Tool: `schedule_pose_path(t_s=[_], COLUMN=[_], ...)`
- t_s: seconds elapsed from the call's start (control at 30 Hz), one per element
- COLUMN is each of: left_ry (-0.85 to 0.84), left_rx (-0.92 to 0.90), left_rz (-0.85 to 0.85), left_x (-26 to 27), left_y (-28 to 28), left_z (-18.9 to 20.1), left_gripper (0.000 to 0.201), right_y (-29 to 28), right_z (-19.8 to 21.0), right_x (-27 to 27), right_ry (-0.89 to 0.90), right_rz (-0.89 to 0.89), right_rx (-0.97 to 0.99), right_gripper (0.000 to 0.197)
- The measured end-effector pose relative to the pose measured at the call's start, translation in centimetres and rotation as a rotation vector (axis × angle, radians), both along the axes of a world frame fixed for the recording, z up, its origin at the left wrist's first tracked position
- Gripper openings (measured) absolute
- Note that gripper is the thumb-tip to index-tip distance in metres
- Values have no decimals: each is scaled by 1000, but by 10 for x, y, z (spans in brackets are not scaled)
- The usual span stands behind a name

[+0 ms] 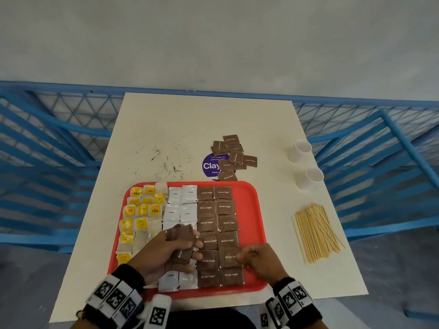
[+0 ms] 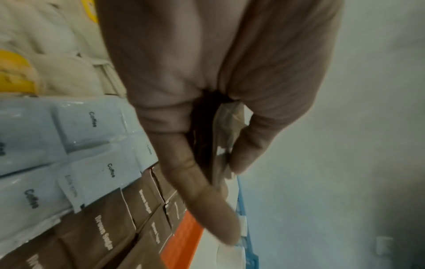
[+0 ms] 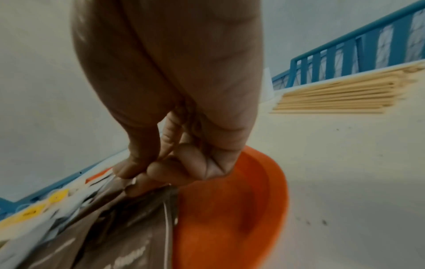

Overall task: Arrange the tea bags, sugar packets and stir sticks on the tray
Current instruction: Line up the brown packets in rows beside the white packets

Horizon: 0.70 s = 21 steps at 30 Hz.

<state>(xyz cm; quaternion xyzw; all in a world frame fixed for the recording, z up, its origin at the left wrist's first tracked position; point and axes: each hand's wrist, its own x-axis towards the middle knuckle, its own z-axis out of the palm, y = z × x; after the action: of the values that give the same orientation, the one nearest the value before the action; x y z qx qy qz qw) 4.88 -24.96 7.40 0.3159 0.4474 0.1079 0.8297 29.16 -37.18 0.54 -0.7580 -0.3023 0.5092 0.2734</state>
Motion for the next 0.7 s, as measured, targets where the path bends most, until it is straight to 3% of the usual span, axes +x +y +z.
schedule_pose_path(t_s=[0.17, 0.3, 0.4, 0.47, 0.57, 0.63, 0.7], left_ry=[-113, -192, -183, -138, -95, -79, -28], left_rx=[-100, -174, -150, -74, 5, 43, 132], left_rz=[-35, -16, -56, -119, -163, -124, -57], left_x=[-9, -10, -7, -2, 4, 6, 7], left_y=[0, -2, -2, -3, -5, -3, 2], left_z=[0, 3, 7, 12, 21, 26, 29], left_gripper=[40, 51, 57, 43, 30, 30, 28], right_y=[-3, 4, 19, 31, 44, 48, 48], right_z=[-16, 7, 47, 76, 94, 93, 92], right_x=[-1, -5, -16, -30, -48, -51, -48], right_ry=[-225, -299, -198, -75, -86, -83, 58], right_rz=[-19, -37, 5, 111, 257, 194, 79], right_rx=[-50, 3, 211, 294, 357, 360, 326], right_gripper=[23, 32, 34, 30, 15, 13, 13])
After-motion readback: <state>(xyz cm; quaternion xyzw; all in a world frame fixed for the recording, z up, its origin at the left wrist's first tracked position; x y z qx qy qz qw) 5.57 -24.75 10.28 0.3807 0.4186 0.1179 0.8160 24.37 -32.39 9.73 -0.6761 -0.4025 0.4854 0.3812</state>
